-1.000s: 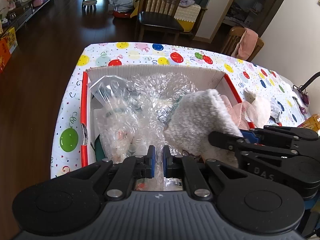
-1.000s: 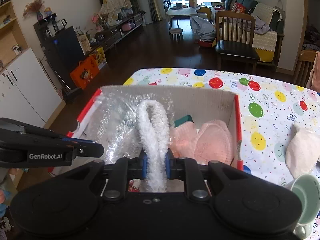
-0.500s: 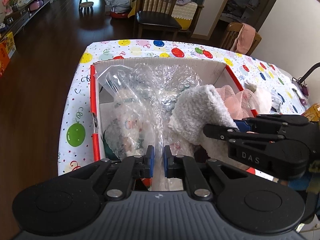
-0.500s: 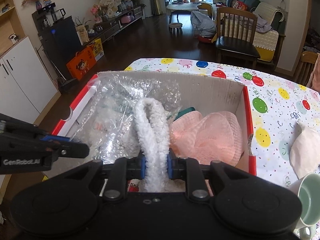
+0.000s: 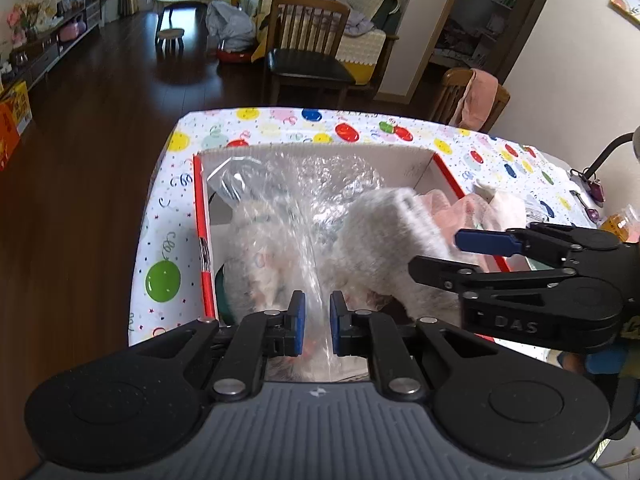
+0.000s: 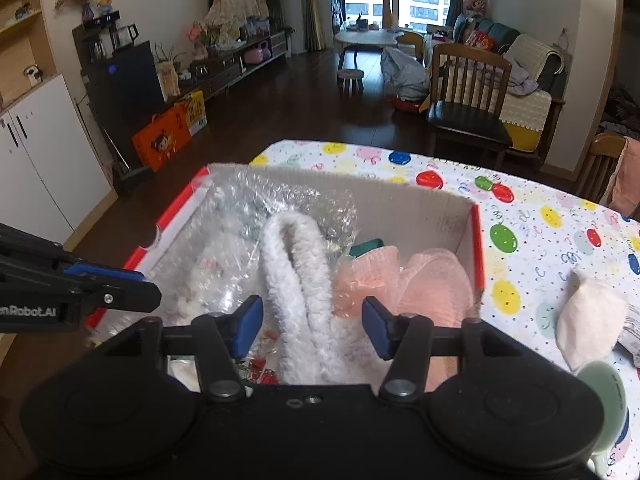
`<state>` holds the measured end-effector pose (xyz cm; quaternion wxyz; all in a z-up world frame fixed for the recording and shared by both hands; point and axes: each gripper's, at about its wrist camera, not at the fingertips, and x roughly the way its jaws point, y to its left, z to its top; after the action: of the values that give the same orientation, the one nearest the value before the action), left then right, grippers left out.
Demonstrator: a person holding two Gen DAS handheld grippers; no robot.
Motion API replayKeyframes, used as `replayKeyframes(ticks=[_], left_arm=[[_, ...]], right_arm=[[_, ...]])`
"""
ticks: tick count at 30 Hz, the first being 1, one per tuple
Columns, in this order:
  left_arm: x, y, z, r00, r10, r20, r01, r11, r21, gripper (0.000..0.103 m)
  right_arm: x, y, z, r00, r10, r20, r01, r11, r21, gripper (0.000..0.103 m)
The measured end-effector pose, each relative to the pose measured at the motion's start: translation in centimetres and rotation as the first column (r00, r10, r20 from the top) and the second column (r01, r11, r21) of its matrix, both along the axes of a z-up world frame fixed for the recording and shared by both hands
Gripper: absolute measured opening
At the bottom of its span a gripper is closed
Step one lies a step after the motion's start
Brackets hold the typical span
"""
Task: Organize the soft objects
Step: 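Lower the bubble wrap with the left gripper while the right gripper lowers the towel into the box, then open both grippers and withdraw them from the box over the table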
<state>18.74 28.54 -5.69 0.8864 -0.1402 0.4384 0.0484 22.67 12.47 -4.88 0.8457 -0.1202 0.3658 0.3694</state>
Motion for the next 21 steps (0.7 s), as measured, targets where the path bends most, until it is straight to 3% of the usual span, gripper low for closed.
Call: replayKeyframes(ticks=[18, 19, 21], left_arm=[[-2.4, -4.5, 5.3, 0.981, -0.09, 0.17, 0.077, 0.994, 0.077, 0.012], [-2.3, -4.9, 5.4, 0.98, -0.099, 0.172, 0.087, 0.993, 0.077, 0.013], [-2.1, -5.9, 5.5, 0.977, -0.122, 0.173, 0.11, 0.991, 0.079, 0.027]], right_arm=[[-4.1, -8.4, 7.6, 0.997, -0.025, 0.077, 0.011, 0.983, 0.182, 0.08], [-4.3, -8.9, 7.7, 0.997, -0.027, 0.077, 0.012, 0.982, 0.189, 0.081], [-4.5, -9.9, 8.0, 0.996, -0.032, 0.082, 0.015, 0.98, 0.2, 0.082]])
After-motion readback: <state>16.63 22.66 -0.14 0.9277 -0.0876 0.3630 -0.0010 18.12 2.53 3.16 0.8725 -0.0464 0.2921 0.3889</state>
